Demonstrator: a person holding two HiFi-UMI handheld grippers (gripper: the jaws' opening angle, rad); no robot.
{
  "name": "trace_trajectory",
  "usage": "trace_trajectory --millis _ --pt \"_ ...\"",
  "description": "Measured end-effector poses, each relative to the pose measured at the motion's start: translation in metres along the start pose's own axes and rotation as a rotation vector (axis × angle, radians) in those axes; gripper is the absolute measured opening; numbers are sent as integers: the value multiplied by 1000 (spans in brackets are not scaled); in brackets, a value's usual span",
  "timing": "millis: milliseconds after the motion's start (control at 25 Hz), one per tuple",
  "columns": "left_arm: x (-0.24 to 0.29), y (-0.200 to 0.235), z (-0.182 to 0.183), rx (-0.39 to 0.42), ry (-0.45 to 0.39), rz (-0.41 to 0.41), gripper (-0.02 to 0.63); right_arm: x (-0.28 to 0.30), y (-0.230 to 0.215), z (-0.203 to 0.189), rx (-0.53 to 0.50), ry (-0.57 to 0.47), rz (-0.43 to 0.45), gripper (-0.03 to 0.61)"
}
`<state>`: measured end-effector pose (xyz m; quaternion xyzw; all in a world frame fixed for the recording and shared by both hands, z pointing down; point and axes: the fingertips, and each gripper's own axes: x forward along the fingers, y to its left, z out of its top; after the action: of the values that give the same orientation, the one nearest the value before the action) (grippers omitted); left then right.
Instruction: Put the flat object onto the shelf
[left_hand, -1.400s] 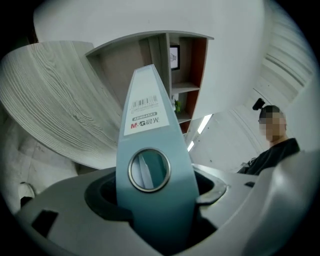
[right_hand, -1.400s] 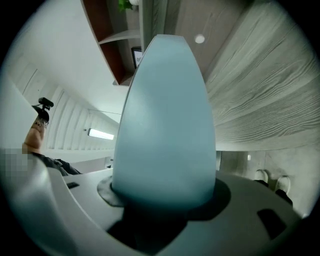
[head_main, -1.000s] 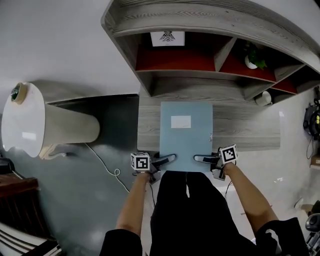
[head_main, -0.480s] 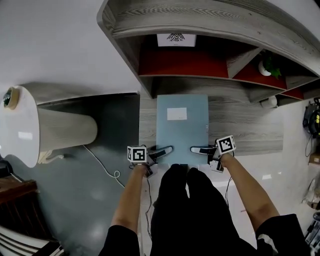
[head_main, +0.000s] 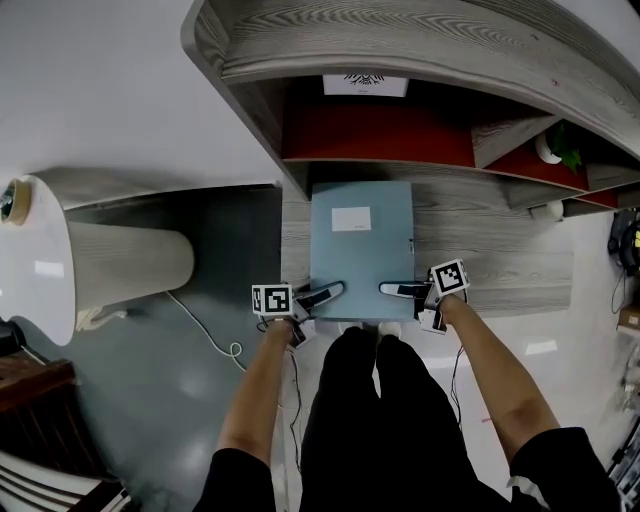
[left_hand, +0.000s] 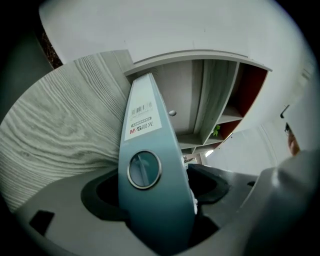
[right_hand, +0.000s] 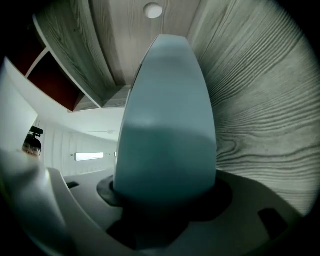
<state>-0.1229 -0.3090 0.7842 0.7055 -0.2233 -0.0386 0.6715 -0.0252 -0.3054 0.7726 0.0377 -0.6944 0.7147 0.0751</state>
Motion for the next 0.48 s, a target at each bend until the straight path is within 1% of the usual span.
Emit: trace_trajectory --millis 160,240,400,480 --pt "0 8 0 -14 3 38 354 4 -3 1 1 0 2 282" --pt "1 9 0 -10 -8 55 357 2 -8 1 9 -3 -25 287" --pt "1 15 1 -6 -19 92 362 3 -14 4 -32 11 -65 299" --pt "1 17 3 -3 -20 106 364 3 -17 3 4 10 -102 308"
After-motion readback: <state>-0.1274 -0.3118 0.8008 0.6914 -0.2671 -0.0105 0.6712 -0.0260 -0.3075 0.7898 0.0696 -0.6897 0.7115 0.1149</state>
